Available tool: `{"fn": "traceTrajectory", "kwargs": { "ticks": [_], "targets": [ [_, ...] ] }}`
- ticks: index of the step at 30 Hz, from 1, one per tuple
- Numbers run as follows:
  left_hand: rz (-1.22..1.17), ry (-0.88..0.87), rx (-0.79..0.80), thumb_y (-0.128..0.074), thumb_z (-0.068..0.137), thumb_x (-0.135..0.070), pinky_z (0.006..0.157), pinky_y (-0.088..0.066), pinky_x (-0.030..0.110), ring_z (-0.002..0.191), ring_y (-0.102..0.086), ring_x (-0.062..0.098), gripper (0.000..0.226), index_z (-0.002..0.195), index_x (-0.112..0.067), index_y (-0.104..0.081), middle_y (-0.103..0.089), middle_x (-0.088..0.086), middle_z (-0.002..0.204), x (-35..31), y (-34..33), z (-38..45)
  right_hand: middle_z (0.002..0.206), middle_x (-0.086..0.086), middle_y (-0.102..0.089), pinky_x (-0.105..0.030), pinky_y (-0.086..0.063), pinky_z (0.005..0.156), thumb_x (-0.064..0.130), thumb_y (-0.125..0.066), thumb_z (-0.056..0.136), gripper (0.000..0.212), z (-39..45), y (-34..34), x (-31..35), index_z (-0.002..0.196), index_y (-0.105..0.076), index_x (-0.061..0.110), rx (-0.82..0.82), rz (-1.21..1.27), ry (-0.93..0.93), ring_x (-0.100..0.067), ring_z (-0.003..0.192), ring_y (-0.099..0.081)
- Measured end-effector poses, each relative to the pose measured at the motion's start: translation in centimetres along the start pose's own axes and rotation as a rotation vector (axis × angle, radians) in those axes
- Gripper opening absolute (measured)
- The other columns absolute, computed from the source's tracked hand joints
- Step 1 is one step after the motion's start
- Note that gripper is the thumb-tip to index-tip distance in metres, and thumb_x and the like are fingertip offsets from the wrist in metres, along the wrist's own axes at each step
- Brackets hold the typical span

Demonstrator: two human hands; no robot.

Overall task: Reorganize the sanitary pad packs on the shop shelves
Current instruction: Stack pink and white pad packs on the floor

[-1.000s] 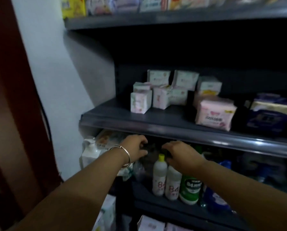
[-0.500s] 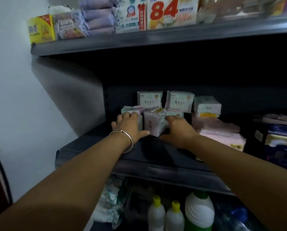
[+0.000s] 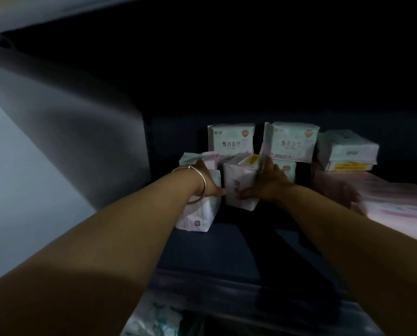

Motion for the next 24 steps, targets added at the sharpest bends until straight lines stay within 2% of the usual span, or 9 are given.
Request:
{"fn": "traceTrajectory", "kwargs": {
  "ticks": [3, 5, 10, 13, 15, 17, 20, 21, 24],
  "targets": [
    [-0.021, 0.016, 0.005, -0.063, 0.081, -0.049, 0.097, -0.042, 0.033, 0.125, -0.044, 0.027, 0.090, 0.146, -0.008, -0.017, -0.038, 0.010, 0.143, 0.4, 0.2, 0.6, 0.146, -0.011, -0.031, -0.047, -0.033, 0.110, 0.029, -0.088, 0.057, 0.132, 1.3, -1.0, 0.0, 0.148, 0.006, 0.023, 0.006, 0.260, 0.012, -0.033, 0.137, -0.026],
    [-0.029, 0.018, 0.004, -0.064, 0.081, -0.046, 0.092, -0.045, 0.033, 0.119, -0.047, 0.027, 0.086, 0.145, -0.008, -0.021, -0.042, 0.010, 0.138, 0.7, 0.3, 0.7, 0.140, -0.011, -0.040, -0.047, -0.041, 0.104, 0.022, -0.089, 0.054, 0.130, 1.6, -1.3, 0.1, 0.147, 0.002, 0.021, -0.017, 0.339, -0.011, -0.032, 0.131, -0.038],
    [-0.103, 0.019, -0.017, -0.067, 0.077, -0.039, 0.076, -0.046, 0.029, 0.094, -0.048, 0.021, 0.075, 0.136, -0.009, -0.033, -0.048, 0.008, 0.115, 1.4, 0.5, -0.7, 0.129, -0.013, -0.048, -0.043, -0.049, 0.096, 0.028, -0.089, 0.046, 0.098, 0.7, -0.8, 0.4, 0.130, -0.041, 0.009, -0.068, 0.361, -0.062, -0.031, 0.117, -0.050],
    [-0.196, 0.011, -0.056, -0.076, 0.064, -0.036, 0.080, -0.053, 0.033, 0.097, -0.055, 0.024, 0.076, 0.128, -0.010, -0.043, -0.052, 0.006, 0.112, 2.3, 1.0, -1.7, 0.127, -0.010, -0.047, -0.047, -0.048, 0.096, 0.018, -0.086, 0.055, 0.090, -1.1, 0.0, 1.1, 0.130, -0.035, 0.010, -0.072, 0.483, -0.013, -0.031, 0.118, -0.050],
    [-0.282, -0.009, -0.069, -0.078, 0.063, -0.031, 0.074, -0.052, 0.030, 0.094, -0.055, 0.022, 0.070, 0.122, -0.012, -0.047, -0.052, 0.004, 0.112, 2.5, 1.4, -3.0, 0.118, -0.003, -0.049, -0.043, -0.049, 0.096, 0.012, -0.083, 0.065, 0.080, -2.6, 1.1, 1.9, 0.127, -0.033, 0.012, -0.053, 0.576, 0.044, -0.026, 0.113, -0.052],
    [-0.391, -0.027, -0.068, -0.077, 0.065, -0.022, 0.064, -0.049, 0.026, 0.081, -0.055, 0.018, 0.055, 0.112, -0.012, -0.051, -0.055, 0.002, 0.101, 2.6, 2.1, -4.6, 0.111, 0.002, -0.047, -0.037, -0.048, 0.094, 0.018, -0.084, 0.065, 0.081, -4.3, 2.7, 3.0, 0.128, -0.031, 0.014, -0.042, 0.582, 0.091, -0.020, 0.107, -0.051],
    [-0.447, -0.060, -0.067, -0.078, 0.062, -0.018, 0.063, -0.054, 0.027, 0.077, -0.063, 0.021, 0.046, 0.101, -0.009, -0.055, -0.064, 0.004, 0.093, 2.5, 3.6, -7.5, 0.120, -0.001, -0.051, -0.041, -0.049, 0.095, 0.053, -0.084, 0.040, 0.106, -7.3, 5.7, 4.6, 0.128, -0.037, 0.015, -0.091, 0.437, 0.119, -0.023, 0.111, -0.052],
    [-0.442, -0.075, -0.060, -0.079, 0.062, -0.019, 0.060, -0.053, 0.026, 0.075, -0.065, 0.020, 0.045, 0.100, -0.012, -0.057, -0.066, 0.003, 0.091, 2.3, 4.1, -8.6, 0.119, -0.002, -0.053, -0.040, -0.049, 0.095, 0.060, -0.080, 0.037, 0.106, -8.5, 6.6, 4.9, 0.125, -0.043, 0.014, -0.108, 0.376, 0.132, -0.024, 0.110, -0.053],
    [-0.426, -0.129, -0.034, -0.077, 0.066, -0.018, 0.050, -0.047, 0.020, 0.068, -0.064, 0.014, 0.032, 0.094, -0.018, -0.061, -0.066, -0.002, 0.081, 1.5, 5.1, -12.6, 0.109, 0.000, -0.055, -0.033, -0.048, 0.089, 0.046, -0.080, 0.063, 0.073, -12.7, 9.1, 5.5, 0.119, -0.051, 0.011, -0.121, 0.284, 0.172, -0.020, 0.103, -0.054]
  ]
}}
Point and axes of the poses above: each hand's wrist, its own z-axis towards the middle knuckle, its own y-axis out of the back of the hand, x = y × z, the point moved 9 cm from there along z, towards the middle knuckle
